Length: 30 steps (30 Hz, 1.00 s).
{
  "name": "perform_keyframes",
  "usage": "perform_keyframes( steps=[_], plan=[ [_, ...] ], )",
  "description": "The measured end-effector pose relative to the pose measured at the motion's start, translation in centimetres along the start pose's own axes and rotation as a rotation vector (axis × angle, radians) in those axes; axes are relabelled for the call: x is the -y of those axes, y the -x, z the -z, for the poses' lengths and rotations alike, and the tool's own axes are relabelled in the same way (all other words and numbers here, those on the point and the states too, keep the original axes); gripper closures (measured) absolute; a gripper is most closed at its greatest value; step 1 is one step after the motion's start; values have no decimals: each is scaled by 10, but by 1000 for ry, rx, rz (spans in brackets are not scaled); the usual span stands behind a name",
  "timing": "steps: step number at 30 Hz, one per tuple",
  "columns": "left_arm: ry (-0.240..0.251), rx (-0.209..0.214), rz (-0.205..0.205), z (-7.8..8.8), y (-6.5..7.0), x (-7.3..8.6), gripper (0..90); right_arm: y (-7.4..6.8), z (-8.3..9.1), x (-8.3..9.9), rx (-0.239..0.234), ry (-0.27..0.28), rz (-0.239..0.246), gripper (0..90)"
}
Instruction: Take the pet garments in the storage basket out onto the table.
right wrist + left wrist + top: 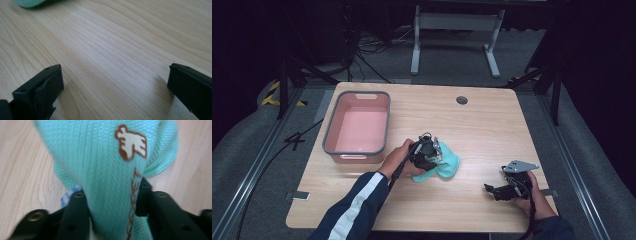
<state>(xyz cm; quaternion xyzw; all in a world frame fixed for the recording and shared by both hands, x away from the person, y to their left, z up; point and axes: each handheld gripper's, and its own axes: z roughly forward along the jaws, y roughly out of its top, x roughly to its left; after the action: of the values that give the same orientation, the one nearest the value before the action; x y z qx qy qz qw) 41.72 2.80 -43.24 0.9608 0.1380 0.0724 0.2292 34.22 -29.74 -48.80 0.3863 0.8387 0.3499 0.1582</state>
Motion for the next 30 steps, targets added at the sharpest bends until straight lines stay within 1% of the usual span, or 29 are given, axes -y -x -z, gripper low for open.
perform_keyframes(
  steps=[1,2,3,4,5,6,8,9,10,11,13,15,16,17,18,19,21,23,27,30],
  plan=[
    [20,-11,-1,7,2,0,543,0,0,0,0,0,0,6],
    [52,-10,-8,16,4,0,506,0,0,0,0,0,0,6],
    [78,-8,-7,23,5,1,437,0,0,0,0,0,0,6],
    [98,-15,0,30,7,2,384,0,0,0,0,0,0,6],
    [98,-15,0,30,7,2,336,0,0,0,0,0,0,6],
    [136,-47,-6,45,11,6,304,0,0,0,0,0,0,6],
    [174,-59,-10,61,15,12,275,0,0,0,0,0,0,6],
    [180,-65,-17,65,15,13,260,0,0,0,0,0,0,6],
    [180,-65,-17,65,15,13,256,0,0,0,0,0,0,6],
    [187,-87,-21,74,18,17,256,0,0,0,0,0,0,6],
    [186,-117,-32,84,22,23,249,0,0,0,0,0,0,6],
    [178,-128,-47,91,25,28,243,0,0,0,0,0,0,6],
    [178,-128,-47,91,25,28,246,0,0,0,0,0,0,6],
    [165,-159,-50,97,29,35,245,0,0,0,0,0,0,6],
    [165,-159,-50,97,29,35,244,0,0,0,0,0,0,6],
    [154,-156,-55,99,31,39,244,0,0,0,0,0,0,6],
    [142,-172,-61,103,34,46,234,0,0,0,0,0,0,6],
    [130,-179,-66,106,36,54,235,0,0,0,0,0,0,6],
    [128,-184,-48,111,39,68,233,0,0,0,0,0,0,6],
    [85,-212,-51,111,41,83,237,0,0,0,0,0,0,6]
  ],
)
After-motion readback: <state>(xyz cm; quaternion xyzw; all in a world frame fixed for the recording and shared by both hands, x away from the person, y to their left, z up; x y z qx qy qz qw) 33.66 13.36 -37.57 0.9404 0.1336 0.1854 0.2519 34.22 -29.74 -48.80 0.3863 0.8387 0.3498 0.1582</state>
